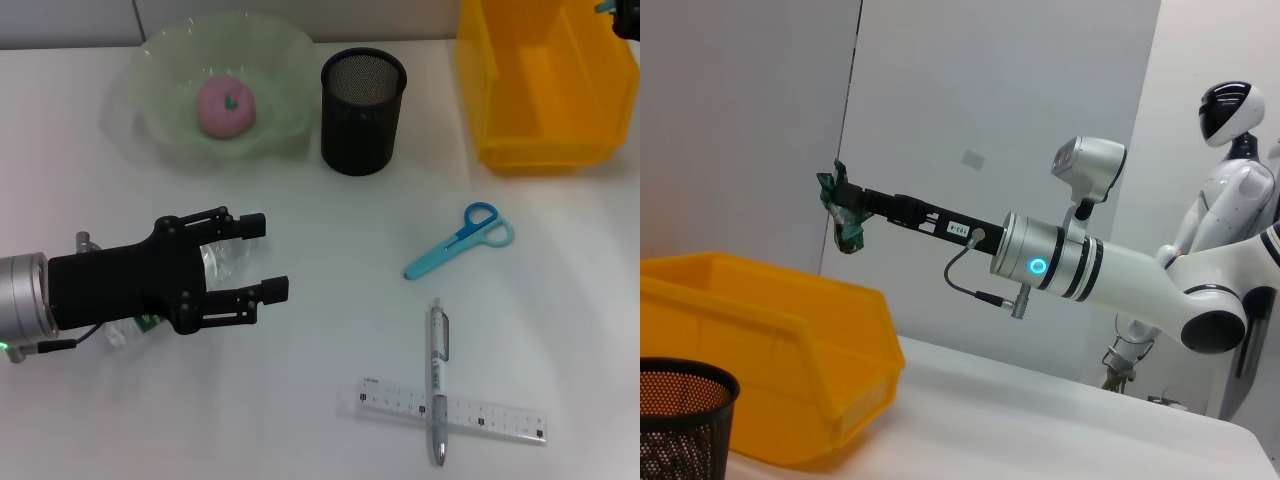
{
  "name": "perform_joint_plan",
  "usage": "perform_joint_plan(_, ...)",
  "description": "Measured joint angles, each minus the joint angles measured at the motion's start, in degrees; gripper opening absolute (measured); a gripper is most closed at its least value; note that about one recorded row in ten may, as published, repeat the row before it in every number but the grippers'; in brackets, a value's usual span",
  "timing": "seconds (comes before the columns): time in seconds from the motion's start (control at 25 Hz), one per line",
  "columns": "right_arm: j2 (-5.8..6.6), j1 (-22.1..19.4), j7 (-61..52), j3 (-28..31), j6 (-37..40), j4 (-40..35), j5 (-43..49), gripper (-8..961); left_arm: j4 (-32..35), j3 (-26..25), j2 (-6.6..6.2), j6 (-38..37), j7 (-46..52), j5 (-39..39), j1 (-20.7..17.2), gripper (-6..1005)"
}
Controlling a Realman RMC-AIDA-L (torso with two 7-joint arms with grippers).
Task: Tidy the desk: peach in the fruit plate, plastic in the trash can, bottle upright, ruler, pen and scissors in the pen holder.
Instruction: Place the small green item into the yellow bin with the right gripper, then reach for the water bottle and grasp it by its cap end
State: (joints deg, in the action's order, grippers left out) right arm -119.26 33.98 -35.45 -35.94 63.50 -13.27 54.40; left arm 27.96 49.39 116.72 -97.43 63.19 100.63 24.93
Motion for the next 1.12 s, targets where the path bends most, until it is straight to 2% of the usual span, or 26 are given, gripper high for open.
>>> perform_joint_plan(0.36,0.0,0.11,-0.06,0.26,-0.05,0.04,0.0,188,0.15,0.01,0.23,-0.04,0.0,-0.01,0.09,797)
perform_joint_plan(0.76,0.0,0.12,-0.05,0.25,-0.05,0.0,0.0,616,0.17,0.0,0.26,-0.04,0.0,-0.64,0.12,797)
perform_joint_plan(1.0,0.0,0.01,-0.04,0.25,-0.03,0.0,0.0,678,0.17,0.0,0.26,-0.08,0.0,-0.64,0.12,797)
perform_joint_plan(1.12,0.0,-0.15,-0.17,0.26,0.13,0.0,0.01,678,0.17,0.0,0.26,-0.23,0.0,-0.64,0.12,797)
